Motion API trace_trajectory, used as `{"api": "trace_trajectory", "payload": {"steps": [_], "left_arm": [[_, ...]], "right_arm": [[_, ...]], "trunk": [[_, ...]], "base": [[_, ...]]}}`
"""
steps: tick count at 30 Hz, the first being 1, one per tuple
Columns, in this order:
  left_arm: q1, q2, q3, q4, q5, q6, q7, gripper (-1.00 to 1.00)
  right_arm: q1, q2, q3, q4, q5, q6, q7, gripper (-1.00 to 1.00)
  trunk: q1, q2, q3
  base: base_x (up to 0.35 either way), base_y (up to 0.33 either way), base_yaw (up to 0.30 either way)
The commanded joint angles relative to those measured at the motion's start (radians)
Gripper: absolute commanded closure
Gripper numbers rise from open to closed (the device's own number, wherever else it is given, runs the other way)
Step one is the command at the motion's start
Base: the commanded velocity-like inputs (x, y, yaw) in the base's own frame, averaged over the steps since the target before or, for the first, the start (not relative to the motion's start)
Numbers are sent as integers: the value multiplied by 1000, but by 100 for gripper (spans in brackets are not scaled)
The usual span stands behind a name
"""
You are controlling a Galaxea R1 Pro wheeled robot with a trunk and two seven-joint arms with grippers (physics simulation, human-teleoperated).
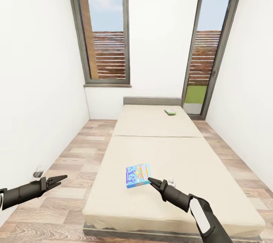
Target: Put all the toys in the child's room - the three board games (two on the bed and one on the table), the two jigsaw puzzles on the table, and the tennis ball on the table - inside the toy box on the table in the child's room.
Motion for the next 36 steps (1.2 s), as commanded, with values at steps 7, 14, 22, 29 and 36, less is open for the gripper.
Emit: {"api": "trace_trajectory", "payload": {"steps": [7, 14, 22, 29, 36], "left_arm": [[0, 10, -2, 1, 1, 11, -5, -100], [-2, 12, -4, 1, 0, 20, -5, -100], [-3, 12, -5, 1, -1, 35, -5, -100], [-3, 12, -6, 1, -2, 35, -5, -100], [-3, 12, -7, 0, -2, 35, -5, -100]], "right_arm": [[-1, -1, -35, 0, -6, 5, 3, 100], [1, -9, -52, -1, -8, 7, 7, 100], [0, -8, -81, -1, -8, 7, 7, 100], [-2, -7, -83, -1, -8, 7, 7, 100], [-2, -6, -83, -1, -8, 7, 7, 100]], "trunk": [[-27, 49, 21], [-54, 98, 43], [-84, 154, 68], [-111, 203, 90], [-138, 252, 114]], "base": [[0, 0, -272], [0, 0, -280], [0, 0, -280], [0, 0, -280], [0, 0, -280]]}}
